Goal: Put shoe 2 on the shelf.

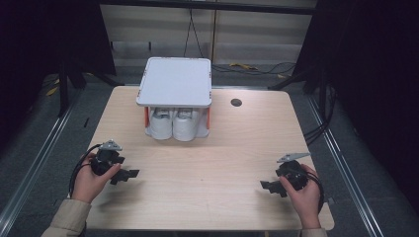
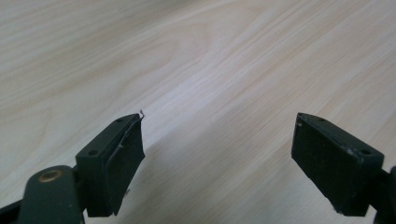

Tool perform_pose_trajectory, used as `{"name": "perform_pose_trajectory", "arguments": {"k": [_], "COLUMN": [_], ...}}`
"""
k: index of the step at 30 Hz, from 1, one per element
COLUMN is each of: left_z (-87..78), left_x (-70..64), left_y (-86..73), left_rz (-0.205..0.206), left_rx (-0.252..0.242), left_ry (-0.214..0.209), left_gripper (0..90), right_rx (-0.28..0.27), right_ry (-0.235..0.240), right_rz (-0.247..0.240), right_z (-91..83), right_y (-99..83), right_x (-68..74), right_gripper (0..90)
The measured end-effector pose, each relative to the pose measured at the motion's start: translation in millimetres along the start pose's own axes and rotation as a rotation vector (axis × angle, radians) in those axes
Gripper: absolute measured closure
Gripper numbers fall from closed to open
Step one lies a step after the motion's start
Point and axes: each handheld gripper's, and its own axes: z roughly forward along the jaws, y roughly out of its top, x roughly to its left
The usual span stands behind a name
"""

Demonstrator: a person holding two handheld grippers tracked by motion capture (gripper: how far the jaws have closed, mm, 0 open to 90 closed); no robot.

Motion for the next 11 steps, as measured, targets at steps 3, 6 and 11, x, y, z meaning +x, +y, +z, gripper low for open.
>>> {"name": "perform_pose_trajectory", "arguments": {"k": [3, 6, 11], "left_z": [0.9, 3.8, 11.9], "left_x": [2.9, 4.0, 4.8], "left_y": [-6.0, -9.1, -10.9], "left_rz": [0.006, 0.022, 0.048], "left_rx": [0.010, 0.000, 0.003], "left_ry": [-0.006, 0.012, 0.022], "left_gripper": [16.7, 16.7, 16.7], "right_rx": [0.010, 0.002, 0.022], "right_ry": [-0.012, -0.027, -0.049], "right_rz": [0.003, 0.006, -0.034], "right_z": [0.5, 2.0, 10.3], "right_y": [-5.5, -8.0, -9.9], "right_x": [-3.2, -5.4, -4.9], "right_gripper": [20.0, 20.0, 18.1]}}
